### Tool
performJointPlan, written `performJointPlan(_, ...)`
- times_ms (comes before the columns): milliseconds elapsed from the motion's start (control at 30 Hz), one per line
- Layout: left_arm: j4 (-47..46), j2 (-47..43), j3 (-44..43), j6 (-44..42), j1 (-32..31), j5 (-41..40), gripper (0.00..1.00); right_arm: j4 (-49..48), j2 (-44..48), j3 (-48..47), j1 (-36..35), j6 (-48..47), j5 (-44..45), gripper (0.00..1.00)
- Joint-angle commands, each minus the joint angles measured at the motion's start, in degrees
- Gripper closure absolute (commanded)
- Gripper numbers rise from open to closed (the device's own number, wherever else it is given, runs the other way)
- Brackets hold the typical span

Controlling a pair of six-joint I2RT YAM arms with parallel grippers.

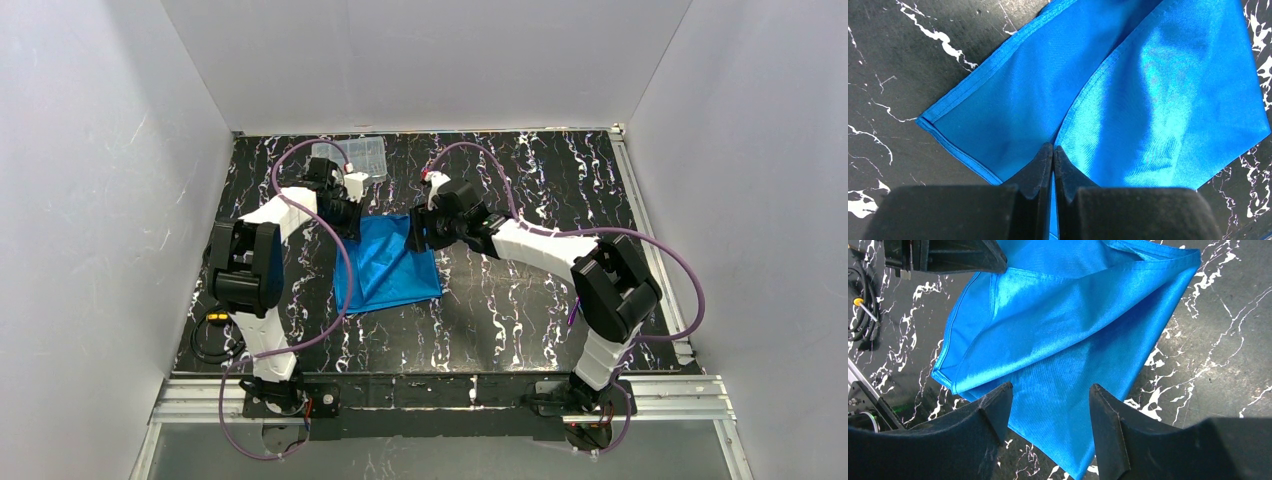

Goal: Fold the napkin into a case and place the utensils inside
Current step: Smooth out the upper triangle-folded napkin at the center of the board.

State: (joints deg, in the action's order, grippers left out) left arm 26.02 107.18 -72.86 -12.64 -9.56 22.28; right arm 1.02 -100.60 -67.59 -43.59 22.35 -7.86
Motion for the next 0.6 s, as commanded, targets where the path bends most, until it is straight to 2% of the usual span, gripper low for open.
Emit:
performJointPlan(0, 2.6, -2.7, -1.3, -0.6, -0.3, 1.4, 1.00, -2.0, 3.5, 0.4, 0.8, 0.1, -0.1, 0.35)
performJointPlan(333, 3.8, -4.3, -0.7, -0.7, -0.3, 1.1, 1.00, -2.4, 4.2, 0.9, 1.4, 0.2, -0.3, 0.35)
performJointPlan(567, 0.9, -10.3, -5.3, -2.2, 0.4, -6.4, 1.00, -2.2, 6.0, 1.7, 2.1, 0.2, 0.3, 0.35)
